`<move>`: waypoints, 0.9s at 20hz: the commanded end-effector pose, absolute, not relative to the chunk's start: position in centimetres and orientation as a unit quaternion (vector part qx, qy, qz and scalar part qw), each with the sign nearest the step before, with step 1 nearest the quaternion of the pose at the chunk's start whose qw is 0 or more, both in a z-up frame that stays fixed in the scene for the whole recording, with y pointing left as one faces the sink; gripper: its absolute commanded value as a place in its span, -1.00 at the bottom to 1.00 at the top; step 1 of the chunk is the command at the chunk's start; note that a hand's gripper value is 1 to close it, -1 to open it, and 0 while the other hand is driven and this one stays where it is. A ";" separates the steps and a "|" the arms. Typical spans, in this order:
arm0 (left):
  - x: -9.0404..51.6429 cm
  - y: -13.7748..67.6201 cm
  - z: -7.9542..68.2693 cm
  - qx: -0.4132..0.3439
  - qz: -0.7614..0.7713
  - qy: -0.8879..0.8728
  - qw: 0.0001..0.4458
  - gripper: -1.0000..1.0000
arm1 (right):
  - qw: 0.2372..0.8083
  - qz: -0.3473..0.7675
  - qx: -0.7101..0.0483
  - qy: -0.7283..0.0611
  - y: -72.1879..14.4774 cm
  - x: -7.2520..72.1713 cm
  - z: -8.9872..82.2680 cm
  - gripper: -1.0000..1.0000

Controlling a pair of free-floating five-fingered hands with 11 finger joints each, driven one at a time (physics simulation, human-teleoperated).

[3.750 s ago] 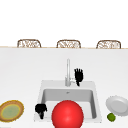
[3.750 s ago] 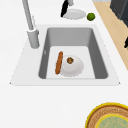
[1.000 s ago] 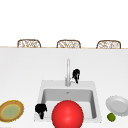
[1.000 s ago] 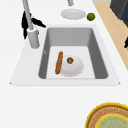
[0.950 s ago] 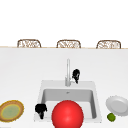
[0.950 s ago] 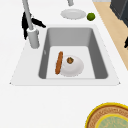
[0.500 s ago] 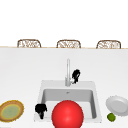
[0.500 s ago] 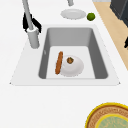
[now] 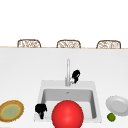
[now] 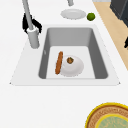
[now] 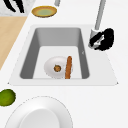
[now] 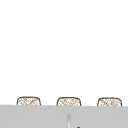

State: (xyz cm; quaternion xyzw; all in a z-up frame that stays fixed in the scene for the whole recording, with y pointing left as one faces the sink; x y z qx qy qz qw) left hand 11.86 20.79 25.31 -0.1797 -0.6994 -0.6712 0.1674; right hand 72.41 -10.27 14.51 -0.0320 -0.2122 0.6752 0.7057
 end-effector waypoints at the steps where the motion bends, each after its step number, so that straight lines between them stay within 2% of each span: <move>1: 11.9 20.8 25.3 -0.180 -0.671 -0.699 0.167 0.00 | 0.692 0.688 -0.024 -0.217 -11.5 72.1 12.7 1.00; 5: 11.9 20.8 25.3 -0.180 -0.671 -0.699 0.167 0.00 | 0.718 0.671 -0.016 -0.184 -9.6 73.5 14.2 1.00; 9: 11.9 20.8 25.3 -0.180 -0.671 -0.699 0.167 0.00 | 0.711 0.675 -0.028 -0.193 -10.8 73.4 16.1 1.00; 10: 11.9 20.8 25.3 -0.180 -0.671 -0.699 0.167 0.00 | 0.710 0.676 -0.029 -0.196 -10.8 73.4 16.2 -1.00; 18: 11.9 20.8 25.3 -0.180 -0.671 -0.699 0.167 0.00 | 0.706 0.678 -0.043 -0.201 -13.0 73.6 21.5 -1.00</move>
